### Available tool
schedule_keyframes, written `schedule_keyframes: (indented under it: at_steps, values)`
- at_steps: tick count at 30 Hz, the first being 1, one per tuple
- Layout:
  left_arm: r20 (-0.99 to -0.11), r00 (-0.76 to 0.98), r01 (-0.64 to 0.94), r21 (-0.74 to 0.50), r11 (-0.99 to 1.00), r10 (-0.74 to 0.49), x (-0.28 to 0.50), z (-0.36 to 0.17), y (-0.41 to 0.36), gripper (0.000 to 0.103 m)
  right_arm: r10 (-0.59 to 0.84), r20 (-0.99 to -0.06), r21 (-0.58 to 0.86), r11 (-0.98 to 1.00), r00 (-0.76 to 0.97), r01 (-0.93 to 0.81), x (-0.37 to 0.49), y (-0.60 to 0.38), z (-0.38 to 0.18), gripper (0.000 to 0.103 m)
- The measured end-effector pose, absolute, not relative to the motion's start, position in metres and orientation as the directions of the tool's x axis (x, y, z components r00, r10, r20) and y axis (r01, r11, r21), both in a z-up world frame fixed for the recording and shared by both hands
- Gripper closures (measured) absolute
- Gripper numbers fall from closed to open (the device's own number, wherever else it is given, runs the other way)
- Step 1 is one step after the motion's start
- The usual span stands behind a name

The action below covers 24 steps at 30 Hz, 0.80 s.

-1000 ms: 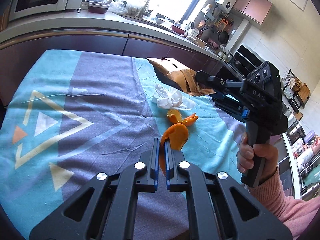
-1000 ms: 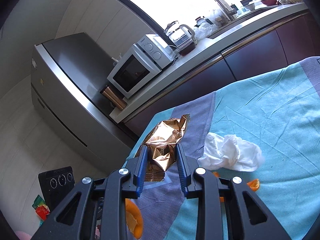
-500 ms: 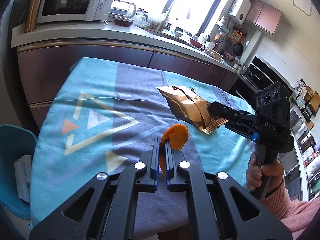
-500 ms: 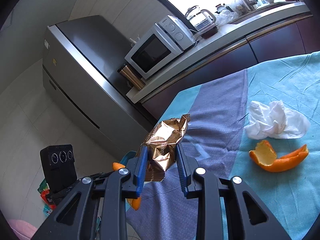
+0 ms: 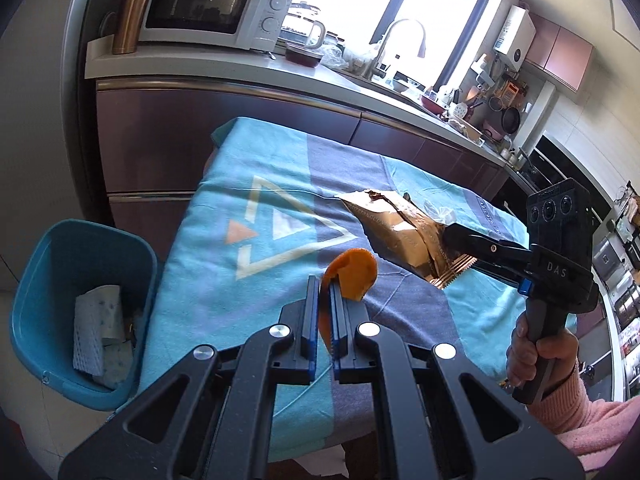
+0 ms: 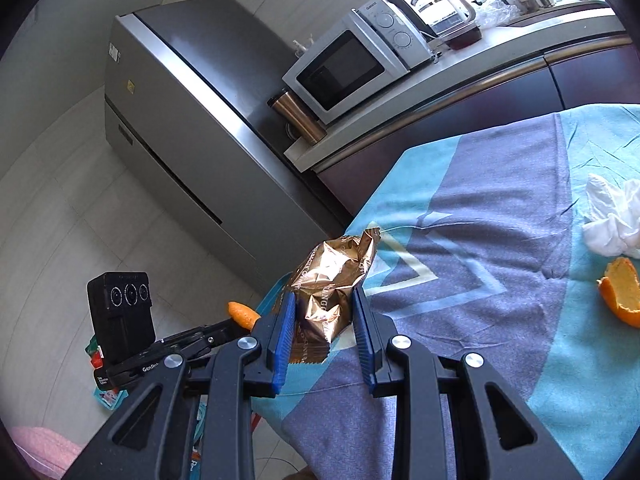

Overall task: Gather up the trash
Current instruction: 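Carry orange peel and gold wrapper to the teal bin and open both tools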

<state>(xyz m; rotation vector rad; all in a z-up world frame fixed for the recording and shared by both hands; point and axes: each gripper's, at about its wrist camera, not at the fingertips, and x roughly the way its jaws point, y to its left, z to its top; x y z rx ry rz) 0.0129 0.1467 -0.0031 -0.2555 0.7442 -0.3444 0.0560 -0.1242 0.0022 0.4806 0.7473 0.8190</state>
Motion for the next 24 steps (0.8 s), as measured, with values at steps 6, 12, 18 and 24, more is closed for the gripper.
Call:
schedule_keyframes:
  at_steps: [6, 12, 18, 24]
  values:
    - [-0.605, 0.716, 0.164, -0.338, 0.927, -0.348, 0.004, 0.003, 0.172, 0.098, 0.807, -0.411, 0.639, 0.587, 0.424, -0.498, 0.058, -0.103, 0.0, 0.076]
    - [-0.598, 0.748, 0.11, -0.316, 0.942, -0.288, -0.005, 0.008, 0.194, 0.098, 0.822, -0.419, 0.638, 0.569, 0.385, -0.52, 0.059, -0.08, -0.004, 0.076]
    - [-0.593, 0.772, 0.05, -0.3, 0.952, -0.228, -0.012, 0.012, 0.219, 0.098, 0.836, -0.43, 0.632, 0.548, 0.34, -0.548, 0.061, -0.053, -0.006, 0.076]
    - [-0.593, 0.789, -0.015, -0.281, 0.96, -0.162, -0.018, 0.015, 0.246, 0.098, 0.844, -0.444, 0.617, 0.531, 0.3, -0.581, 0.063, -0.026, -0.005, 0.076]
